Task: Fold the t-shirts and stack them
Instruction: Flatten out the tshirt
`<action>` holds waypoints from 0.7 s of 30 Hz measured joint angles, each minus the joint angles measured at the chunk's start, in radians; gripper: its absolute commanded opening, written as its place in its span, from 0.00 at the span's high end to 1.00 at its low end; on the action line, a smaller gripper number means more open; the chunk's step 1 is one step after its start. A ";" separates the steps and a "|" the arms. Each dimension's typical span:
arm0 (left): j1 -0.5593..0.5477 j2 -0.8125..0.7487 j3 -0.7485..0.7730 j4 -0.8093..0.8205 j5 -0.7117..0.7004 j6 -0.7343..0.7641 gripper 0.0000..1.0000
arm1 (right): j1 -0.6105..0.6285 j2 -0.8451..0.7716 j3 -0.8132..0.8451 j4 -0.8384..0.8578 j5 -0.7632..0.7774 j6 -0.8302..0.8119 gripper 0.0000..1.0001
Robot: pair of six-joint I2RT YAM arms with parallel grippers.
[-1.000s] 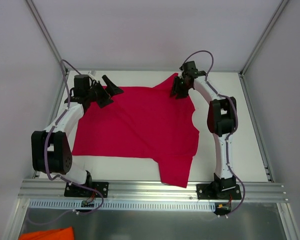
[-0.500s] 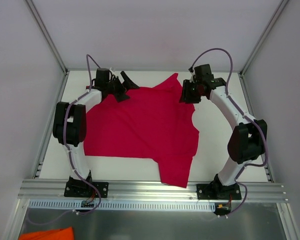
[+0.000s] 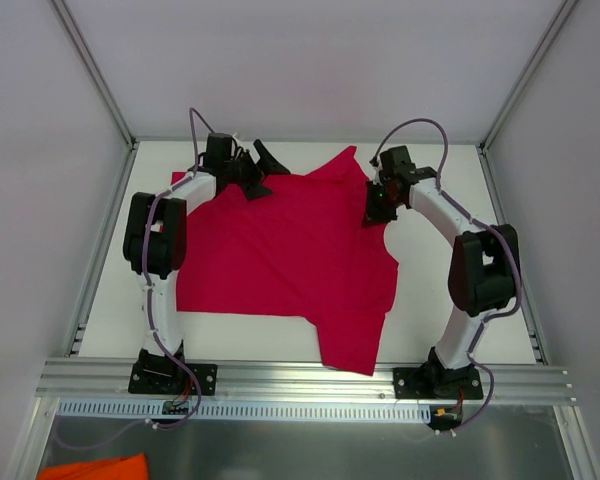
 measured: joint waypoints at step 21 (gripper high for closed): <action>-0.002 -0.204 -0.173 -0.056 0.023 0.072 0.01 | 0.035 0.050 -0.177 0.041 -0.016 0.012 0.99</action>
